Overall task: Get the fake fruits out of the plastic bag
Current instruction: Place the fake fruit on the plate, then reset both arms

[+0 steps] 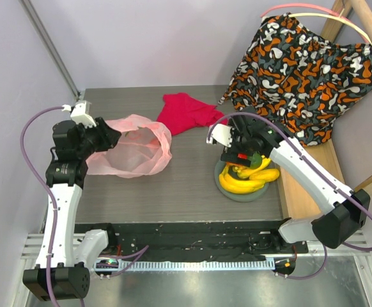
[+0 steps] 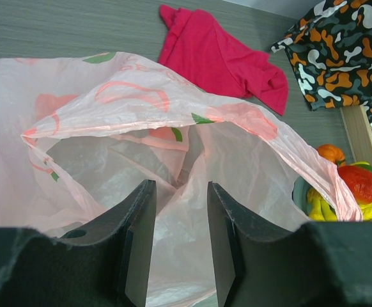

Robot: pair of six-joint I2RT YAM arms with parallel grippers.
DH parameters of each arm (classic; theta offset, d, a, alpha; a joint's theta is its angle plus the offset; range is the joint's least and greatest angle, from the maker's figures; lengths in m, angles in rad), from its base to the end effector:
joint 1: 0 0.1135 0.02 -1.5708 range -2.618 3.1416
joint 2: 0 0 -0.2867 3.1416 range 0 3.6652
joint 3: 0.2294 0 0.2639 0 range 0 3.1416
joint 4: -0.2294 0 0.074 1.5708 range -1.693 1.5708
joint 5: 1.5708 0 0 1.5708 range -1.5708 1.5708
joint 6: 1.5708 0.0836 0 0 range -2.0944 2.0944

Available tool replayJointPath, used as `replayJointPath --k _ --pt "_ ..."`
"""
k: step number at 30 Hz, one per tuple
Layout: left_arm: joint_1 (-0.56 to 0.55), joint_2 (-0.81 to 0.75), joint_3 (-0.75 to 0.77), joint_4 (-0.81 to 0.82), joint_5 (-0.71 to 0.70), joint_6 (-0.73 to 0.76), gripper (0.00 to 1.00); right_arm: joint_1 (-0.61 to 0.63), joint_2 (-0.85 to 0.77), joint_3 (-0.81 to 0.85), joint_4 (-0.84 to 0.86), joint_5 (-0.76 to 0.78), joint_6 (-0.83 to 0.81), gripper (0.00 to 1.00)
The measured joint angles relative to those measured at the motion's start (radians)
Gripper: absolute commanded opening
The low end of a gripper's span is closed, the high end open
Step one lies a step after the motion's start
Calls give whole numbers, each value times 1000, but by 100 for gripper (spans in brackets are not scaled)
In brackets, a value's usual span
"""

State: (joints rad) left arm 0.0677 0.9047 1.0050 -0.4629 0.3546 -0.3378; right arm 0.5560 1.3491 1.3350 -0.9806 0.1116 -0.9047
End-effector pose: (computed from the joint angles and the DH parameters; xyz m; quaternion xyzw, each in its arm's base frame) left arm 0.2364 -0.0131 0.3703 -0.0650 0.8137 -0.2191 0.5345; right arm 0.2600 0.1506 0.3178 -0.6268 0.7237 -0.1019 0.2701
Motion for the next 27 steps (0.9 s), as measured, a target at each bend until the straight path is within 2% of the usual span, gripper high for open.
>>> replayJointPath --k 3,6,9,11,16,22,27 --pt "0 0 -5 0 6 0 42 0 6 0 7 -29 53 100" --pt "0 0 -8 -1 11 1 48 0 29 0 25 -58 111 99" --pt "0 0 -8 -1 21 5 66 0 67 2 50 -87 177 100" --pt "0 0 -8 -2 27 14 100 -2 78 4 71 -97 238 100" --pt "0 10 21 -21 31 65 100 -9 79 74 172 -19 429 100" --pt "0 55 207 -40 20 175 100 -25 95 226 365 190 679 99" --pt "0 87 347 -74 41 244 100 -28 83 204 463 283 774 100"
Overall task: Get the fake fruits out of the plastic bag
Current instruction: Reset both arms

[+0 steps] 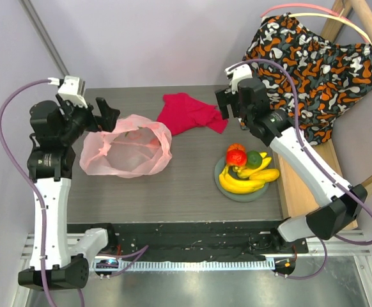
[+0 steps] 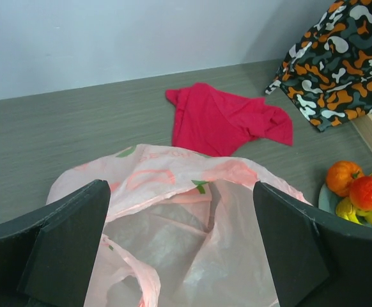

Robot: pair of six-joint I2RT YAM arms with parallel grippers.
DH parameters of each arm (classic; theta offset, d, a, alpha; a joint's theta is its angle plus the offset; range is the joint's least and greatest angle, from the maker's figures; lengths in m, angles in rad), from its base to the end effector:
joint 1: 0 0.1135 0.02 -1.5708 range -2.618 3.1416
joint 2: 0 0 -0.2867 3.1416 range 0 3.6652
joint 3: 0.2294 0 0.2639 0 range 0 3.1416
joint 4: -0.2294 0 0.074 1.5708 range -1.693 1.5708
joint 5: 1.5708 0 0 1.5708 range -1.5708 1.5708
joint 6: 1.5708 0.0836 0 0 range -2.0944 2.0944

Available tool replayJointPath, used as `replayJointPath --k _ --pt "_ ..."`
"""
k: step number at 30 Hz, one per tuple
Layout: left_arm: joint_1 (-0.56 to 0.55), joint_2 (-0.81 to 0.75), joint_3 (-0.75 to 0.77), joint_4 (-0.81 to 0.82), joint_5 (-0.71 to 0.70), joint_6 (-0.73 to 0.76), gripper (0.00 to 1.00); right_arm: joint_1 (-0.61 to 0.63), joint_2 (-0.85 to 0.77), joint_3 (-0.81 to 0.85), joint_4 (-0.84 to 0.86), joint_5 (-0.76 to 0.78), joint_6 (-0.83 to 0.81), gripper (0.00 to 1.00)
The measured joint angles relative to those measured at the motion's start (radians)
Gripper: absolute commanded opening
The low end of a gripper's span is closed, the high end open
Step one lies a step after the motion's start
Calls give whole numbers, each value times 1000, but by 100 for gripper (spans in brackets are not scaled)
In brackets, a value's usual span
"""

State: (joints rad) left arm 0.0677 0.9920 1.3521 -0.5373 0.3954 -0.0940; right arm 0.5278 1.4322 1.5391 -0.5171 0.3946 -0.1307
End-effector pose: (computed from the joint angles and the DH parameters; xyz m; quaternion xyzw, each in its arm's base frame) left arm 0.2330 -0.0165 0.4736 0.0649 0.7597 -0.1589 0.6272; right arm 0.3342 0.1576 0.4242 -0.1635 0.8108 -0.0547 0.5594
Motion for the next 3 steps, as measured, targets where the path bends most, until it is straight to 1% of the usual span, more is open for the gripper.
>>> replayJointPath --k 3 --pt "0 3 15 -34 9 23 100 0 -30 -64 15 19 24 100"
